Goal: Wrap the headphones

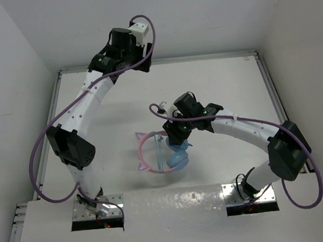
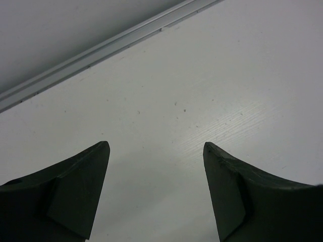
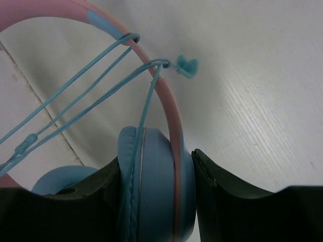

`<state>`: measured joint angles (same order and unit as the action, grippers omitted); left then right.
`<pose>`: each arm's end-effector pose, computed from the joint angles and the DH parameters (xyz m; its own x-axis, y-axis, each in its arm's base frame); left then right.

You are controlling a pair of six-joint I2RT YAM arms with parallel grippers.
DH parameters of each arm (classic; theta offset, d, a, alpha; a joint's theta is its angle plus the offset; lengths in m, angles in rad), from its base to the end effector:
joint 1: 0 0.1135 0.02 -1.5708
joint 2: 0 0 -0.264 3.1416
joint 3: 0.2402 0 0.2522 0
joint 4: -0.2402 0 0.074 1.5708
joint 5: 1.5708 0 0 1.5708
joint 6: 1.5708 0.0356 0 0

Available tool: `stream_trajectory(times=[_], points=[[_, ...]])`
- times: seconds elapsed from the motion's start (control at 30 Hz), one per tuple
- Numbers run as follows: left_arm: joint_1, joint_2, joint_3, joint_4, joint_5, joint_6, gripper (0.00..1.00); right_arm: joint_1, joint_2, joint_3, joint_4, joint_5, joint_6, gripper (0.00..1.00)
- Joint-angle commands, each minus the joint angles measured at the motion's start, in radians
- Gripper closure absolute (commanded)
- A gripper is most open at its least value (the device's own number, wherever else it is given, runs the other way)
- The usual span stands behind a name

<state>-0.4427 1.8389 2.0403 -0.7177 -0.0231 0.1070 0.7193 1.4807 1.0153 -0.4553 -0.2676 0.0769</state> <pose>0.3738 -0.1763 0.4218 -0.3997 0.3077 -0.8635 0.4554 0.8842 0.1042 0.2252 0.2098 0.2339 -0.6551 -0.4753 -0.5873 -0.7076 0.6585 0.2564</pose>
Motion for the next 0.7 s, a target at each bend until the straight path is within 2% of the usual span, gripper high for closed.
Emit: stream_trajectory(times=[0.0,0.5,0.67], points=[[-0.001,-0.018,-0.002,0.012,-0.006,-0.009,0.28,0.019,0.032,0.003,0.035,-0.104,-0.026,1.00],[-0.002,-0.018,-0.028,0.012,0.012,-0.004,0.30,0.164,0.030,-0.029,0.024,-0.038,-0.060,1.00],[-0.004,-0.012,-0.034,0.009,0.018,-0.009,0.31,0.170,0.029,-0.072,0.073,-0.041,-0.042,1.00]])
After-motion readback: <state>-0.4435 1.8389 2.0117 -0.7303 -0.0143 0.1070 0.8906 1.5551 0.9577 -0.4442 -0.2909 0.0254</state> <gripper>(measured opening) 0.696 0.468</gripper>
